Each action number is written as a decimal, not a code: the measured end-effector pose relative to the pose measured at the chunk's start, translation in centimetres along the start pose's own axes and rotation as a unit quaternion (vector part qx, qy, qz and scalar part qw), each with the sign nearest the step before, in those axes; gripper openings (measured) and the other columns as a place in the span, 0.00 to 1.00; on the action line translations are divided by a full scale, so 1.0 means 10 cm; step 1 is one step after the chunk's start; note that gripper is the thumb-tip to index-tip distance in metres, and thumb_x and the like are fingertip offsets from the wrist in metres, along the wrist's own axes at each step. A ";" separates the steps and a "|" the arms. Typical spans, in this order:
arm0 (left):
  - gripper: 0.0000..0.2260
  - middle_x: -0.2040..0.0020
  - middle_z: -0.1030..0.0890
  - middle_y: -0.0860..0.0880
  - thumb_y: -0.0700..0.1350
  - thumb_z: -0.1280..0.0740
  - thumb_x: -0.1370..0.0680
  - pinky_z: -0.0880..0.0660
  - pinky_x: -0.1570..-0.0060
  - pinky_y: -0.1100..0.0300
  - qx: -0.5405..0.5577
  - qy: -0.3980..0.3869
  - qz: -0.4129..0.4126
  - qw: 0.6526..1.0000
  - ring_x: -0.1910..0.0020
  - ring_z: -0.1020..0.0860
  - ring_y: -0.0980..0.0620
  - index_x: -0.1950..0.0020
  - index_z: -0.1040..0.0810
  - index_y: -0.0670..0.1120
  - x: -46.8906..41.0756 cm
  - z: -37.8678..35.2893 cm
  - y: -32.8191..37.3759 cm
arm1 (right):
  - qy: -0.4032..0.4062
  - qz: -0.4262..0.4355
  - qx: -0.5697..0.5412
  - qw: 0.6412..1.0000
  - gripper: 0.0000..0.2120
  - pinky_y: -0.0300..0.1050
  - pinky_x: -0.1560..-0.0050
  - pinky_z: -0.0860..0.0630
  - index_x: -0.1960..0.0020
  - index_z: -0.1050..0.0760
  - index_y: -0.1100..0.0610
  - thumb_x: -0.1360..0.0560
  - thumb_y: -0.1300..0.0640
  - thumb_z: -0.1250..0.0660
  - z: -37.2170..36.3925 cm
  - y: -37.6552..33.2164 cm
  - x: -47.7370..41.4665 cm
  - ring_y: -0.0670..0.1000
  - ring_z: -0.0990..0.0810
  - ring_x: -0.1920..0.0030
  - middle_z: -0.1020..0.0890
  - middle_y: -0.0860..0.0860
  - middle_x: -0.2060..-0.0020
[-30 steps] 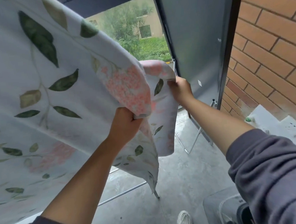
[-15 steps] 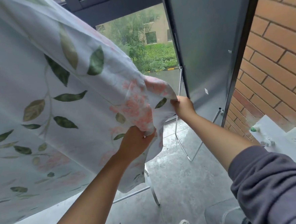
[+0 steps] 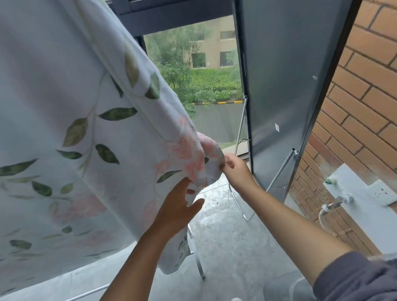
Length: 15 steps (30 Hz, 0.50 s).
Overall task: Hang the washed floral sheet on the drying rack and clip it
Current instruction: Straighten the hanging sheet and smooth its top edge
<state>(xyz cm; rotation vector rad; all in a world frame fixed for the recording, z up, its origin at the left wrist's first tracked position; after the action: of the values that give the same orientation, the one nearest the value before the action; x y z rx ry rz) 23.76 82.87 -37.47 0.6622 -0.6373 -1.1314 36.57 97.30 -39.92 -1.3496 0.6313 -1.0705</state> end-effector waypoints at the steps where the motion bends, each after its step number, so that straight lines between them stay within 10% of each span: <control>1: 0.22 0.42 0.30 0.64 0.51 0.32 0.25 0.26 0.48 0.65 0.005 0.004 0.013 1.000 0.47 0.27 0.66 0.34 0.34 0.58 0.10 0.02 -0.08 | 0.005 -0.005 -0.021 1.000 0.10 0.33 0.57 0.27 0.43 0.23 0.53 0.24 0.58 0.37 -0.05 0.02 0.12 0.43 0.21 0.49 0.18 0.46 0.50; 9: 0.16 0.42 0.25 0.58 0.44 0.33 0.24 0.28 0.55 0.70 0.064 0.076 0.070 0.993 0.48 0.23 0.59 0.37 0.28 0.53 1.06 0.44 -0.65 | 0.059 -0.050 -0.070 0.995 0.19 0.49 0.42 0.25 0.37 0.29 0.51 0.24 0.66 0.42 -0.74 0.04 1.24 0.48 0.26 0.41 0.24 0.47 0.43; 15: 0.13 0.45 0.22 0.55 0.37 0.34 0.24 0.29 0.59 0.76 0.118 0.167 0.069 0.976 0.53 0.23 0.66 0.42 0.24 0.49 2.22 1.15 -1.20 | 0.027 -0.035 -0.142 0.989 0.16 0.49 0.49 0.24 0.40 0.26 0.55 0.25 0.67 0.40 -1.85 -0.23 2.05 0.51 0.22 0.46 0.20 0.51 0.46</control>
<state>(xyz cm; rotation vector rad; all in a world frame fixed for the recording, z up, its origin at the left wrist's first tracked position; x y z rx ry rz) 14.60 56.76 -36.36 0.9725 -0.5228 -0.7971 28.55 70.99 -36.54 -1.6020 0.8039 -1.1065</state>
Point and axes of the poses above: each hand's wrist, its own x-axis away from the middle knuckle, its own z-axis out of the back of the hand, y = z × x, the point moved 2 cm from there along -x, towards the middle knuckle
